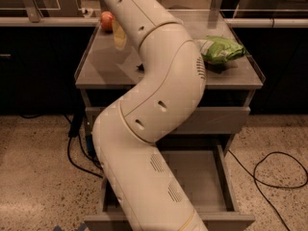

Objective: Place rxbar chocolate into middle drawer

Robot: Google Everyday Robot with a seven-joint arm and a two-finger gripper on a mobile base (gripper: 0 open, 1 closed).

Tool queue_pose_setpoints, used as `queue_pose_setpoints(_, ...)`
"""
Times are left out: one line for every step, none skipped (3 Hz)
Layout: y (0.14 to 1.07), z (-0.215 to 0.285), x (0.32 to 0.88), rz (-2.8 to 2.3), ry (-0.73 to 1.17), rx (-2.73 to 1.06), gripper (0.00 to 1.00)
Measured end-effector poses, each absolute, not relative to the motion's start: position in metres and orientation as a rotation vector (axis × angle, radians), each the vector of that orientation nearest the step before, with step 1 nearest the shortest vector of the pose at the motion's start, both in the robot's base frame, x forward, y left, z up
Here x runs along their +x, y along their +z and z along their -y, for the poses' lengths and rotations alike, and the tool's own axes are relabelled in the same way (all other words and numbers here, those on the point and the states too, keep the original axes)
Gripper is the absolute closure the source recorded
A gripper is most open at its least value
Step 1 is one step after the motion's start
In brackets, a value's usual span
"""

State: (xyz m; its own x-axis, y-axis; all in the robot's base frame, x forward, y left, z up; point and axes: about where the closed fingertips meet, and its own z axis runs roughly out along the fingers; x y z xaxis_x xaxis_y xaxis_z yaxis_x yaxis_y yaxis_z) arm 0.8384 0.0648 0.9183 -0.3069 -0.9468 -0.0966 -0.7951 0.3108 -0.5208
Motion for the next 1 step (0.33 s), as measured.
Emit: queue_pose_setpoints(0.9541,-0.0630,0.8327,-2.171,-0.620,-1.503,0.00)
